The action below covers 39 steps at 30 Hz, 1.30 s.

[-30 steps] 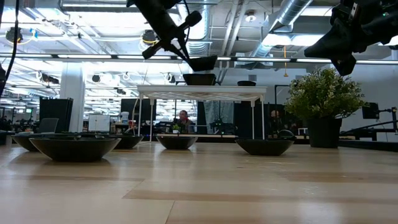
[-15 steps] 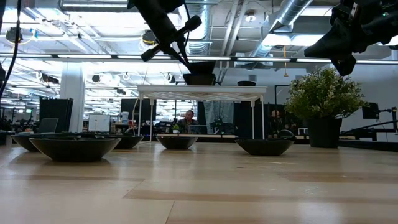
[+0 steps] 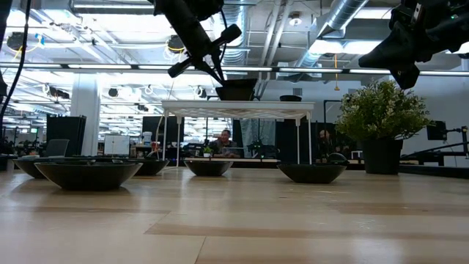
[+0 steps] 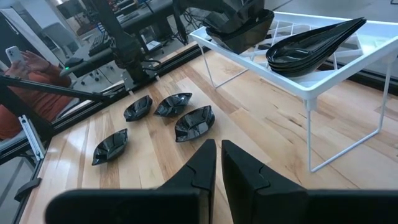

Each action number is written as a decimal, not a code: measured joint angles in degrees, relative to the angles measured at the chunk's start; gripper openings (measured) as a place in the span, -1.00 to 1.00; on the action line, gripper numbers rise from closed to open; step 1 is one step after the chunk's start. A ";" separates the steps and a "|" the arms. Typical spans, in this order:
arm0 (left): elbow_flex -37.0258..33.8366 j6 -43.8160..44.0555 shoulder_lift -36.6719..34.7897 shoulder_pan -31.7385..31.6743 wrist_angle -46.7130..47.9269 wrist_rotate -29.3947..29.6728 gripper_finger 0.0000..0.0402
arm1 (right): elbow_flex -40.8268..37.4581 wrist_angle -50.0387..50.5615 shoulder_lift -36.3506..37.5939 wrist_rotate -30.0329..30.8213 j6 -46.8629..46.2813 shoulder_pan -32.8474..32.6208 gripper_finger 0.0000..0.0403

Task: Pick & Place Mini shaped plates
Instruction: Stack the distorted square plate on top of the distorted square plate on the shelf, then put the leaf-shaped plate on the shelf

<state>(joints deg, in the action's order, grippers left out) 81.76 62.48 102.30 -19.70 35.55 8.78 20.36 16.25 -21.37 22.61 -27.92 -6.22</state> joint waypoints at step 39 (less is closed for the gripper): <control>0.02 -1.13 -5.62 0.72 0.00 0.66 -0.37 | 0.00 -0.02 0.02 0.00 -0.02 0.00 -0.89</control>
<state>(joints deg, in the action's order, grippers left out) 81.78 61.35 96.68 -18.98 35.55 9.43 20.36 16.23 -21.34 22.61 -27.94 -6.22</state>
